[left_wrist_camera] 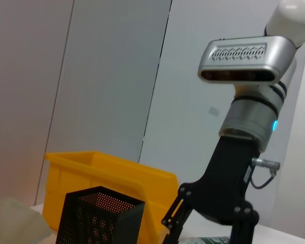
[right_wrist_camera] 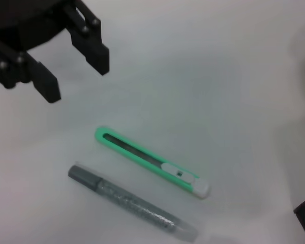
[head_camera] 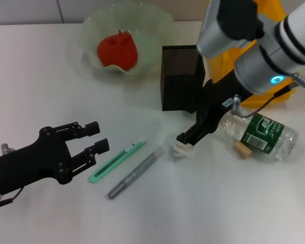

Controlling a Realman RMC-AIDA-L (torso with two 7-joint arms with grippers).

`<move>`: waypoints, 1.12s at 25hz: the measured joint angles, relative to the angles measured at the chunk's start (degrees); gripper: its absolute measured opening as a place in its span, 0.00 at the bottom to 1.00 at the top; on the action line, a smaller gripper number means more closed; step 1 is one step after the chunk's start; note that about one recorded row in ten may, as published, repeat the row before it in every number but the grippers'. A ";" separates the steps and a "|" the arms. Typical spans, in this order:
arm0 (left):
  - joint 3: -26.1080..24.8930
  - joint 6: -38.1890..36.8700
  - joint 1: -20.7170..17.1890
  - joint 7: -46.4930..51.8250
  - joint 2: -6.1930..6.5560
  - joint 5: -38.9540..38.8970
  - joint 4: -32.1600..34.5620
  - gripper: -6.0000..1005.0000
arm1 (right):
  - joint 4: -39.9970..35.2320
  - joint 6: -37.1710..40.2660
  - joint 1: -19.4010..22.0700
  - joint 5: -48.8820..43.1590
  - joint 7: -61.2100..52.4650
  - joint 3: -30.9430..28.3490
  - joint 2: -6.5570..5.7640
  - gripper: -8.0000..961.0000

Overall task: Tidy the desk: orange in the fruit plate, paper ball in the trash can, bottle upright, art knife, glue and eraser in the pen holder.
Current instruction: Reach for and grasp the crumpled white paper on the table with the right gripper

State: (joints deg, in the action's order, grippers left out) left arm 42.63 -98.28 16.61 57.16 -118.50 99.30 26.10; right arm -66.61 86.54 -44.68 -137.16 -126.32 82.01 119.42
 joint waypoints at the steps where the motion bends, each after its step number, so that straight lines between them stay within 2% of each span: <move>1: 0.02 0.01 0.06 0.00 0.01 0.02 0.00 0.44 | 0.26 -0.73 -0.01 -0.20 -0.29 0.69 0.00 0.85; 28: -0.12 0.90 0.27 -0.89 -0.01 0.03 -1.33 0.44 | 6.75 -9.60 0.47 -1.00 -1.03 9.06 0.20 0.85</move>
State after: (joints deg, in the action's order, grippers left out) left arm 42.52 -97.38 16.88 56.27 -118.50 99.33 24.77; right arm -59.86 76.94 -44.21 -138.16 -127.35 91.06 119.62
